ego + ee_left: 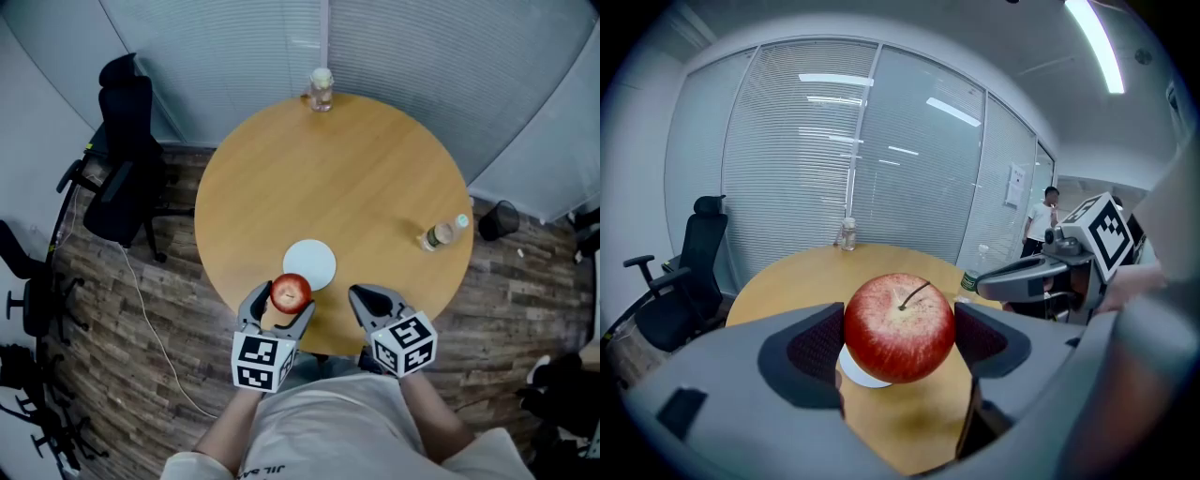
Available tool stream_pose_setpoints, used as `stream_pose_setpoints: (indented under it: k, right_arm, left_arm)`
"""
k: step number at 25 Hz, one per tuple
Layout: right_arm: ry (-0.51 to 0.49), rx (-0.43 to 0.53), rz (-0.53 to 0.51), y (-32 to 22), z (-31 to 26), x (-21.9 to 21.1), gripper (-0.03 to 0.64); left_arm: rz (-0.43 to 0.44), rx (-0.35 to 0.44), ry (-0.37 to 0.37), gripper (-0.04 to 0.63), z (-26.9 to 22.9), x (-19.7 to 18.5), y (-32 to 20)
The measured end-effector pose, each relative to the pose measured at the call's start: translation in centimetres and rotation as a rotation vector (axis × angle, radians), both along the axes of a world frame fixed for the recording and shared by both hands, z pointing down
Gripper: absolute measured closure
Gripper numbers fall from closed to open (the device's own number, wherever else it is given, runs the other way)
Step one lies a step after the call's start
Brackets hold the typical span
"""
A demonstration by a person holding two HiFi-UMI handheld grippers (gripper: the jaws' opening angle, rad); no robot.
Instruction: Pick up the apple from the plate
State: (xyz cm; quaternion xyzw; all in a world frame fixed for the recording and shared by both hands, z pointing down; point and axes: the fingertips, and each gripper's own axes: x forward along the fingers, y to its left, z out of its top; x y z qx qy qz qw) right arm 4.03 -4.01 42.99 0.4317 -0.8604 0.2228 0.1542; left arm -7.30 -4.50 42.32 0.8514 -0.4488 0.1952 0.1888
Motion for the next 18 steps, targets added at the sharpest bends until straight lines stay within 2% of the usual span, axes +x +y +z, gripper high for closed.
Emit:
stream_pose_setpoints:
  k: [18]
  right_arm:
    - [0.008,0.003,0.021,0.38,0.16,0.29,0.581]
  left_arm:
    - [0.037,0.007,0.001,0.225,-0.3,0.63,0.02]
